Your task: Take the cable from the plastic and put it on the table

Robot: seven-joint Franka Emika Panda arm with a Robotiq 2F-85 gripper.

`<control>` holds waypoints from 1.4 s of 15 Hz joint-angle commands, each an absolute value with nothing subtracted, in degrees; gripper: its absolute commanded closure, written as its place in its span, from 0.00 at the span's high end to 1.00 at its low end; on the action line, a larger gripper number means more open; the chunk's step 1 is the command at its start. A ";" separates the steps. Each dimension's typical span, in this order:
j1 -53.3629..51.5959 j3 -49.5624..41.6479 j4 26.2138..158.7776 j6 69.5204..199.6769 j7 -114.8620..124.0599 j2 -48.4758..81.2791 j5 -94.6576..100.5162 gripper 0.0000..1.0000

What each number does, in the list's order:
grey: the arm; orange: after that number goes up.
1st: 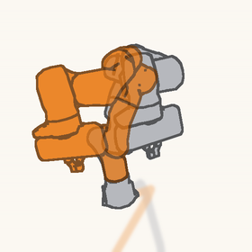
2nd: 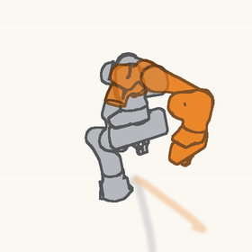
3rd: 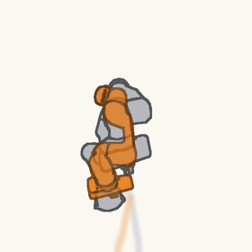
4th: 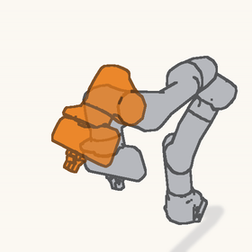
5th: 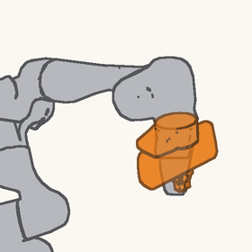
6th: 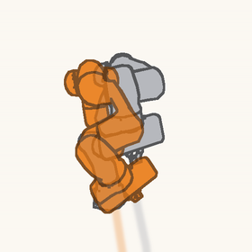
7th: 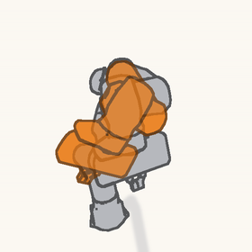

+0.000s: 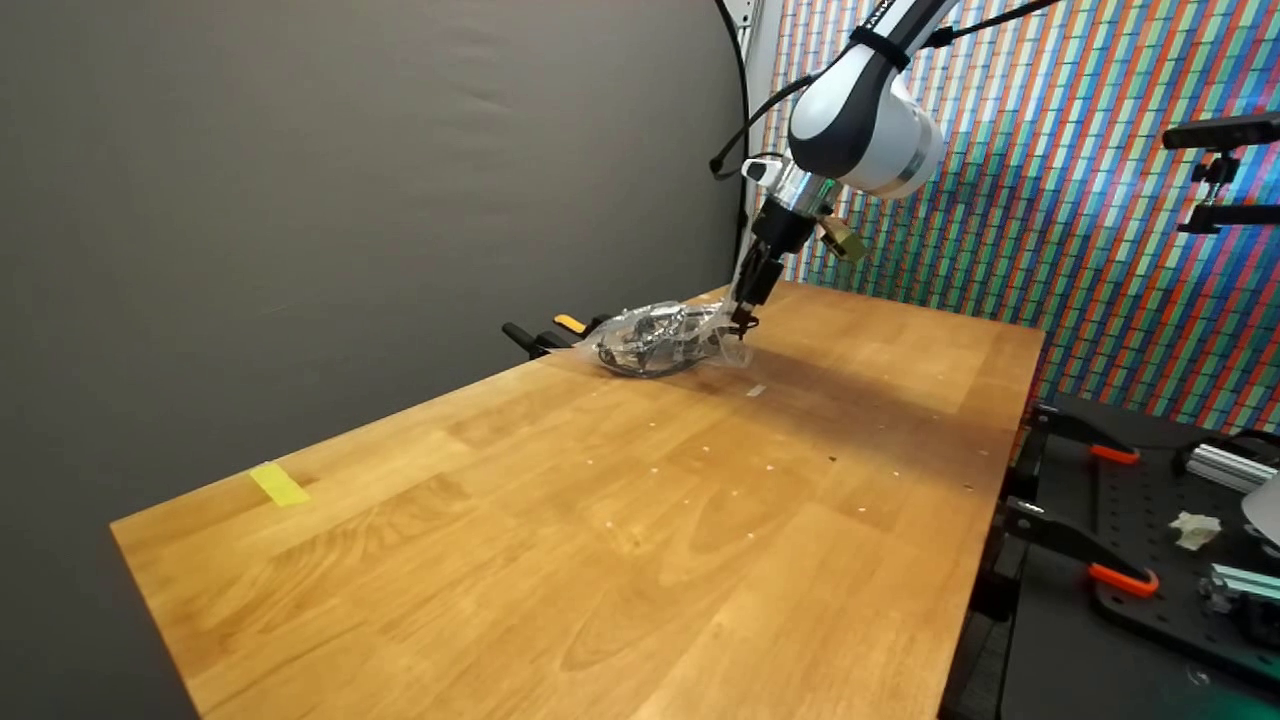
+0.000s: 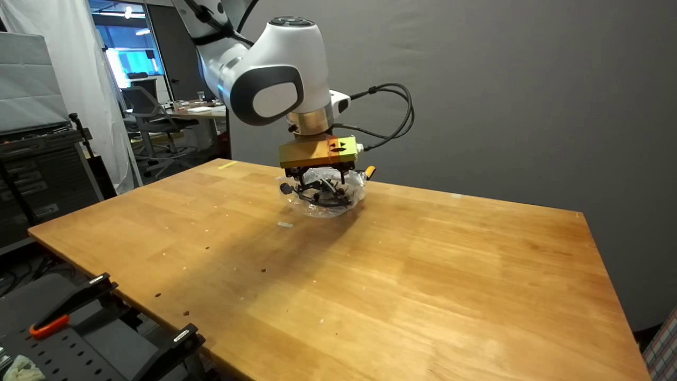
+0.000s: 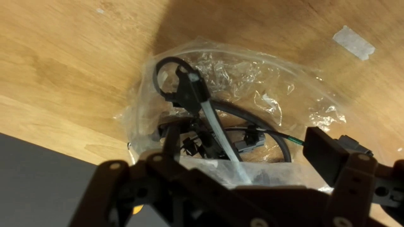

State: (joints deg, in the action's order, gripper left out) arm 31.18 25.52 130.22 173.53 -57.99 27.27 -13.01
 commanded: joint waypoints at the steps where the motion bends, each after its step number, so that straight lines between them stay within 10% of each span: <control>1: 32.60 25.96 129.31 174.64 -58.01 28.57 -11.21 1.00; 9: 34.79 27.70 128.79 174.96 -58.42 30.34 -10.37 0.89; 16: 35.40 28.43 127.69 174.99 -58.39 31.80 -8.85 0.25; 21: 35.36 28.16 128.61 175.34 -58.40 30.81 -7.37 0.01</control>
State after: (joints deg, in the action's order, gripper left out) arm 34.03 27.16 128.67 173.74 -57.99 30.70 -9.28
